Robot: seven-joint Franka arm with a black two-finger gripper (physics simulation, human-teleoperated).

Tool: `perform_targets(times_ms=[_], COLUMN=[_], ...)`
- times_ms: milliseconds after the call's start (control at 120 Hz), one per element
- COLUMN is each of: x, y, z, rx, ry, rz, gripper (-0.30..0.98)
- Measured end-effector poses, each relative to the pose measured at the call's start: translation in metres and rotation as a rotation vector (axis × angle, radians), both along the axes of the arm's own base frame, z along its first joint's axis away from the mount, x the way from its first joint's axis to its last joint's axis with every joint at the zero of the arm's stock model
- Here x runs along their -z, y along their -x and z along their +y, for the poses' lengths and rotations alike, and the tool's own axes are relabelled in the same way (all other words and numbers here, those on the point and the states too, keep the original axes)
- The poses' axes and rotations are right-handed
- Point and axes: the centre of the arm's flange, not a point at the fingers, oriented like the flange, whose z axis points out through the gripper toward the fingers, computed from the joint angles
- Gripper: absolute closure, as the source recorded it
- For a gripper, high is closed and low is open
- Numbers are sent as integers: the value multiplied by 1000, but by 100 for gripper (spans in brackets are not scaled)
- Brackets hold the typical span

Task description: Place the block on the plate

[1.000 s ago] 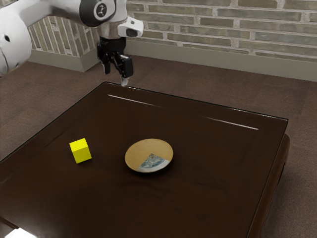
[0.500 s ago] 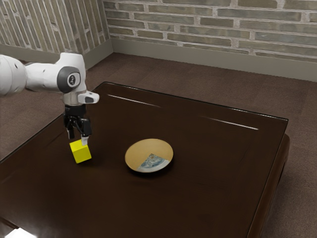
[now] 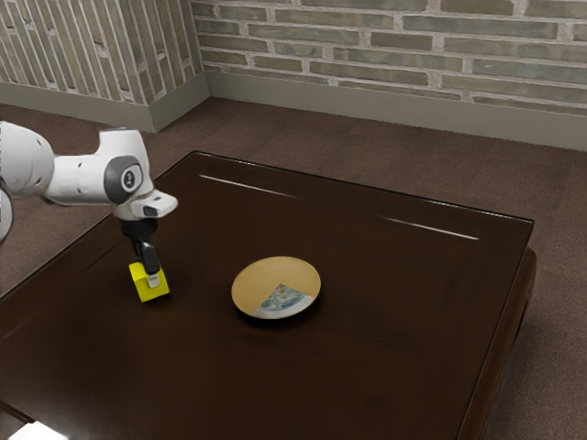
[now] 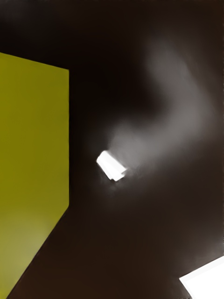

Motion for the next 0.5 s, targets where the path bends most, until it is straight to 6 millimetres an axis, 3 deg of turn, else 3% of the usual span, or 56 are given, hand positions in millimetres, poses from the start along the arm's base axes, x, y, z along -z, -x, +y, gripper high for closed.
perform_targets(times_ms=[275,500], x=[2,-25], y=[-4,-4], z=[2,-10], rx=[128,216], ry=[11,0], rz=[-44,-81], gripper=[23,27])
